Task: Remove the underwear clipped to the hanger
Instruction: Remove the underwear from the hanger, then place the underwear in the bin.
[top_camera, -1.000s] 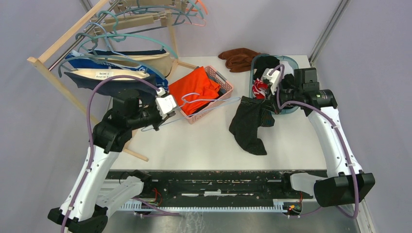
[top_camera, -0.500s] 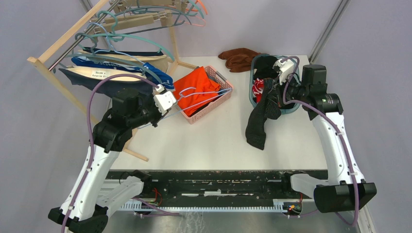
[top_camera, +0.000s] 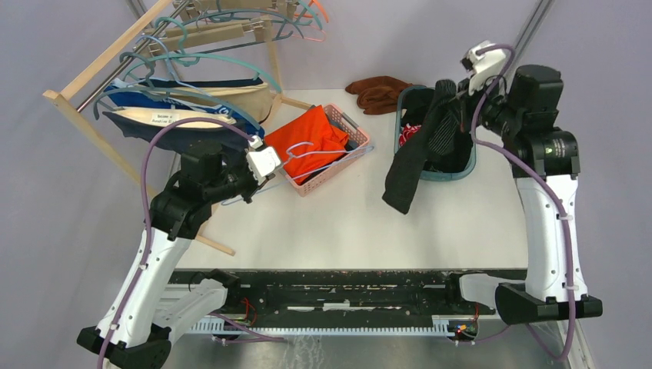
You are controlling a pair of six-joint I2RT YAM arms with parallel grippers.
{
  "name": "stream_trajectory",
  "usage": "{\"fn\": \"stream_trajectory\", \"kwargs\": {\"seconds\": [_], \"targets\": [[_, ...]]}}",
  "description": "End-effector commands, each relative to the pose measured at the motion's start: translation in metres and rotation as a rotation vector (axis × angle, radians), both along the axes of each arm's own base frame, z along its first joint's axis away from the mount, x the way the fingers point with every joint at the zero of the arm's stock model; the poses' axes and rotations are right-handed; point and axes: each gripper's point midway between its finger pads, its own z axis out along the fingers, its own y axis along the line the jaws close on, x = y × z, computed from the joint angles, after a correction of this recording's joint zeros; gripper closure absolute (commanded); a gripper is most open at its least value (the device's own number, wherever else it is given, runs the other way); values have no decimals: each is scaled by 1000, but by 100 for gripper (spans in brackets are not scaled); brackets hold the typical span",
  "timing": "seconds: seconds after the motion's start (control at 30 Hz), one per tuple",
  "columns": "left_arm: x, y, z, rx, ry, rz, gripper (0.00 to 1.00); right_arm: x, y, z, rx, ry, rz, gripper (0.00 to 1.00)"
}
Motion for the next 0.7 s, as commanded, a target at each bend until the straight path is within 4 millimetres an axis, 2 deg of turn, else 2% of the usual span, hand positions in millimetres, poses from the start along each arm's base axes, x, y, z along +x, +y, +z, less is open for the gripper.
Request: {"fn": "stream_trajectory", "kwargs": {"seconds": [0.0, 0.2, 0.33, 0.5, 0.67], "targets": [[2, -6, 20, -33, -88, -45, 97, 29, -37, 36, -58, -77, -220, 97], [1, -7, 19, -34, -90, -56, 97, 60, -66, 48, -167, -105, -349, 99], [0, -7, 18, -31, -94, -59, 97, 75, -77, 35, -225, -77, -382, 99], [-2, -9, 16, -31, -91, -72, 97, 98, -86, -11, -291, 19, -383, 99], [-4, -9, 16, -30, -91, -83, 97, 115, -84, -80, -303, 175, -344, 99]]}}
